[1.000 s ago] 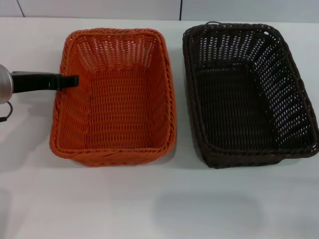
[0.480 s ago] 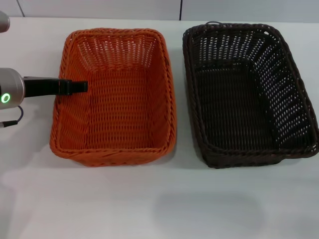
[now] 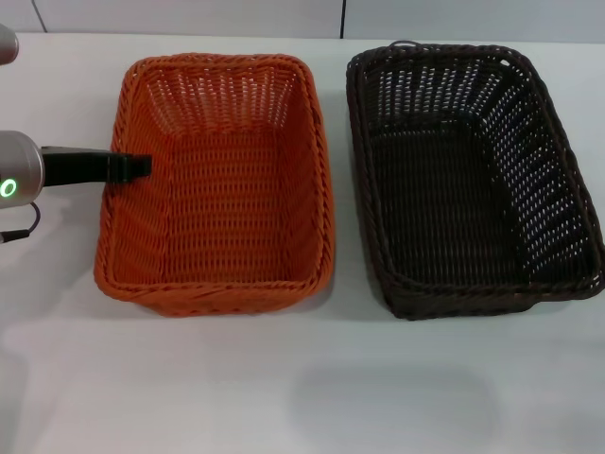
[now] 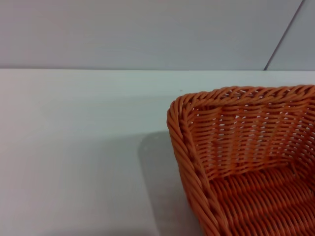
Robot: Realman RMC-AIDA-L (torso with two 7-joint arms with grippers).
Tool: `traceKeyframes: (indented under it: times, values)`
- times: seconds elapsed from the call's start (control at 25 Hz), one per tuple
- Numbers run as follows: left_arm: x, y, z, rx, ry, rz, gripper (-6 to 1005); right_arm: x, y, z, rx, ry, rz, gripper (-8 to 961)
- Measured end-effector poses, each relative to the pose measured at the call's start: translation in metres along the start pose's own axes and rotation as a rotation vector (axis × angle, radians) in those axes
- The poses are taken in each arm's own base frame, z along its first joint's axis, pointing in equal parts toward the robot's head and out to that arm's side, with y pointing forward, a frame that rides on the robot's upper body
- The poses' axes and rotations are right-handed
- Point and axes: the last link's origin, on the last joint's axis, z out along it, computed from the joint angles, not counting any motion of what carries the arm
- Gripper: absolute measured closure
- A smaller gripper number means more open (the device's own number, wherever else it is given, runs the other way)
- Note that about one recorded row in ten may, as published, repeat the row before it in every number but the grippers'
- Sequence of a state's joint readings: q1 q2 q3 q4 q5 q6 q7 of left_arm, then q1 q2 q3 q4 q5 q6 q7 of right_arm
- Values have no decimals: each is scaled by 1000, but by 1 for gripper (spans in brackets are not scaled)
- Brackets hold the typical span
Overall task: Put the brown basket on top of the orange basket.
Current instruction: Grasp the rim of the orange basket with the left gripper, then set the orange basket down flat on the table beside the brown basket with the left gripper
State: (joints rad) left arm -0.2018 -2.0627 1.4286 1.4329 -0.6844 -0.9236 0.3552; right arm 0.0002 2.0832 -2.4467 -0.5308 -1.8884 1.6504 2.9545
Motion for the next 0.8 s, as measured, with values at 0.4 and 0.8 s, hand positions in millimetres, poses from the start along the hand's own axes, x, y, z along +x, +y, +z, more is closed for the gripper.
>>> traceKeyframes:
  times: [0.4, 0.8]
  values:
    - [1, 3, 2, -10, -13, 99, 737, 0, 0, 1, -4, -2, 0, 118]
    - [44, -13, -14, -21, 45, 326, 778, -1, 0, 0, -3, -3, -2, 118]
